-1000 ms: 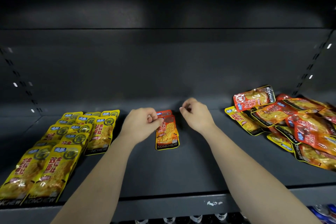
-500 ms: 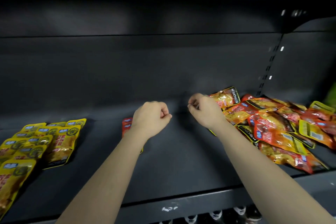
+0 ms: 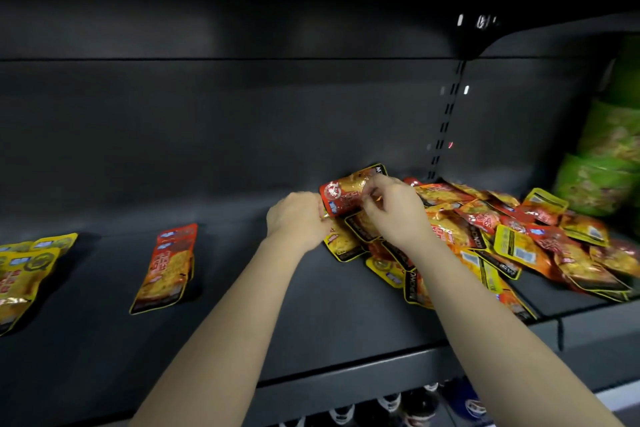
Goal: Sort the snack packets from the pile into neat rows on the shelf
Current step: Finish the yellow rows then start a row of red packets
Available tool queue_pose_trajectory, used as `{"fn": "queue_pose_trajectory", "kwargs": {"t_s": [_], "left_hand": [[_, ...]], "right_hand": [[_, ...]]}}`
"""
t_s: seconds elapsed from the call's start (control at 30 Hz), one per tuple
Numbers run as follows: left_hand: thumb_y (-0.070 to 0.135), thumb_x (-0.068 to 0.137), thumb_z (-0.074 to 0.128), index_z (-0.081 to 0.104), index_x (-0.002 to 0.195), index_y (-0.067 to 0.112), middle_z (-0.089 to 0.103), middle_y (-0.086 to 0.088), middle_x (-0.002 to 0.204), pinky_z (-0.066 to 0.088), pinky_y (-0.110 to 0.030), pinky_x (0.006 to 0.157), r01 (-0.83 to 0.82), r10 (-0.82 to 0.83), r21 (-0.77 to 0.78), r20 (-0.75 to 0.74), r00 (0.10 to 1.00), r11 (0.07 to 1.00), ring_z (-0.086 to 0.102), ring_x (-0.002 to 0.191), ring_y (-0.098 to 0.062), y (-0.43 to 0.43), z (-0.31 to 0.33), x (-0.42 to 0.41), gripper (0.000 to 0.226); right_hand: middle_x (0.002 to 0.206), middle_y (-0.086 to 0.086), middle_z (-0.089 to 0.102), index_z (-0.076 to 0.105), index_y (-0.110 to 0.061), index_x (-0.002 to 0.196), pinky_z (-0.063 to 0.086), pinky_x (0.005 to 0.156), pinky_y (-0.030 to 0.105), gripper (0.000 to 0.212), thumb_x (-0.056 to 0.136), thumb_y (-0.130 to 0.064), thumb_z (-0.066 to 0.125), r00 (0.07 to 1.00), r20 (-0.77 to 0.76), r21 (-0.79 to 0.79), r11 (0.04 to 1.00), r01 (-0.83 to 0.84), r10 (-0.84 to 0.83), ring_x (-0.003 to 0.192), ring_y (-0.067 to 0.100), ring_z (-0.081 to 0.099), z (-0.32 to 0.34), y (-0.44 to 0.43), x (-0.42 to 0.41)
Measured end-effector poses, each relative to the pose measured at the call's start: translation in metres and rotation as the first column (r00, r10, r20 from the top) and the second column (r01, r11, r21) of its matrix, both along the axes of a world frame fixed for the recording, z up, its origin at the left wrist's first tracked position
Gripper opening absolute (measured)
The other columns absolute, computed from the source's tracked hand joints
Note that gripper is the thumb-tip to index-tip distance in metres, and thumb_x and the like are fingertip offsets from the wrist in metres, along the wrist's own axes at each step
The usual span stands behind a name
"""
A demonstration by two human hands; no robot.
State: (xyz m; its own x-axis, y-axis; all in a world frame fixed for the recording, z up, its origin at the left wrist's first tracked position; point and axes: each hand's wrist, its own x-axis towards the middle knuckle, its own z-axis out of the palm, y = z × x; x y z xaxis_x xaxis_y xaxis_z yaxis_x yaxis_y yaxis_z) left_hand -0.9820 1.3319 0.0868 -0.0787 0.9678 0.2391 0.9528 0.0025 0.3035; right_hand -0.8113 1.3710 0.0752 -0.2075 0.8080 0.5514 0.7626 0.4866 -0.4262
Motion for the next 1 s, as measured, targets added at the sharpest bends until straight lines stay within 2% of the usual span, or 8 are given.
{"fn": "queue_pose_trajectory", "kwargs": {"t_s": [0.17,0.37,0.47,0.57,0.7,0.77,0.9,1.0], "left_hand": [[0.061,0.082,0.055,0.047,0.112,0.020,0.060,-0.001,0.108,0.041,-0.036,0.082,-0.069,0.072,0.028,-0.118,0.990,0.997,0.058,0.105,-0.026,-0.002,-0.018,0.006,0.052],[0.064,0.081,0.048,0.042,0.119,0.020,0.058,-0.006,0.119,0.034,-0.042,0.093,-0.095,0.080,-0.092,-0.148,0.986,0.991,0.045,0.117,-0.029,0.000,-0.033,0.008,0.058],[0.073,0.074,0.052,0.040,0.127,0.025,0.052,-0.007,0.126,0.030,-0.046,0.100,-0.066,0.062,-0.139,-0.035,0.997,0.988,0.040,0.124,-0.031,0.003,-0.038,0.015,0.073],[0.068,0.062,0.070,0.042,0.131,0.026,0.044,-0.006,0.128,0.029,-0.043,0.102,-0.079,0.097,-0.144,0.116,0.989,0.986,0.037,0.126,-0.029,0.005,-0.037,0.019,0.085],[0.034,0.058,0.089,0.042,0.129,0.012,0.032,-0.004,0.124,0.041,-0.030,0.093,-0.122,0.117,-0.014,0.420,0.900,0.992,0.054,0.109,-0.028,0.003,-0.029,0.015,0.088],[0.014,0.062,0.087,0.040,0.131,0.014,0.029,-0.006,0.129,0.042,-0.028,0.087,-0.142,0.084,0.103,0.437,0.896,0.985,0.058,0.103,-0.030,0.000,-0.023,0.012,0.083],[0.004,0.063,0.082,0.042,0.124,0.019,0.039,-0.005,0.129,0.041,-0.027,0.085,-0.117,-0.068,0.341,0.485,0.872,0.933,0.053,0.108,-0.028,-0.002,-0.018,0.006,0.075],[0.011,0.057,0.086,0.039,0.112,0.028,0.058,0.000,0.115,0.051,-0.041,0.087,-0.069,-0.236,0.399,0.664,0.710,0.915,0.062,0.102,-0.022,-0.003,-0.018,0.005,0.074]], "right_hand": [[0.077,-0.001,0.059,0.061,-0.015,0.091,0.041,0.059,0.029,0.007,0.085,-0.015,0.057,0.999,-0.039,0.020,0.999,-0.028,0.029,0.070,0.016,0.053,-0.011,-0.002,0.002],[0.076,0.001,0.060,0.061,-0.015,0.091,0.043,0.060,0.031,0.007,0.085,-0.013,0.056,0.997,-0.056,0.024,0.998,-0.061,0.062,0.069,0.017,0.054,-0.014,-0.001,0.003],[0.077,0.000,0.059,0.061,-0.015,0.092,0.043,0.059,0.031,0.008,0.085,-0.014,0.056,0.996,-0.061,0.034,0.997,-0.065,0.067,0.068,0.016,0.053,-0.016,-0.001,0.003],[0.077,-0.001,0.057,0.061,-0.015,0.092,0.042,0.060,0.030,0.008,0.085,-0.013,0.056,0.995,-0.061,0.036,0.997,-0.072,0.074,0.070,0.015,0.052,-0.017,-0.001,0.003],[0.078,-0.002,0.056,0.061,-0.016,0.093,0.041,0.061,0.029,0.010,0.086,-0.012,0.056,0.995,-0.065,0.033,0.997,-0.075,0.077,0.071,0.014,0.051,-0.017,-0.003,0.003],[0.082,-0.002,0.058,0.062,-0.015,0.093,0.044,0.065,0.030,0.009,0.086,-0.013,0.057,0.993,-0.078,0.028,0.996,-0.082,0.084,0.075,0.014,0.052,-0.017,-0.003,0.003],[0.090,-0.003,0.065,0.066,-0.017,0.097,0.047,0.072,0.029,0.011,0.090,-0.023,0.060,0.982,-0.154,0.002,0.994,-0.112,0.111,0.081,0.012,0.058,-0.016,-0.004,0.001],[0.090,-0.006,0.067,0.062,-0.018,0.114,0.045,0.072,0.020,0.028,0.091,-0.034,0.062,0.958,-0.237,-0.027,0.985,-0.170,0.159,0.083,0.008,0.059,-0.014,-0.008,-0.001]]}}
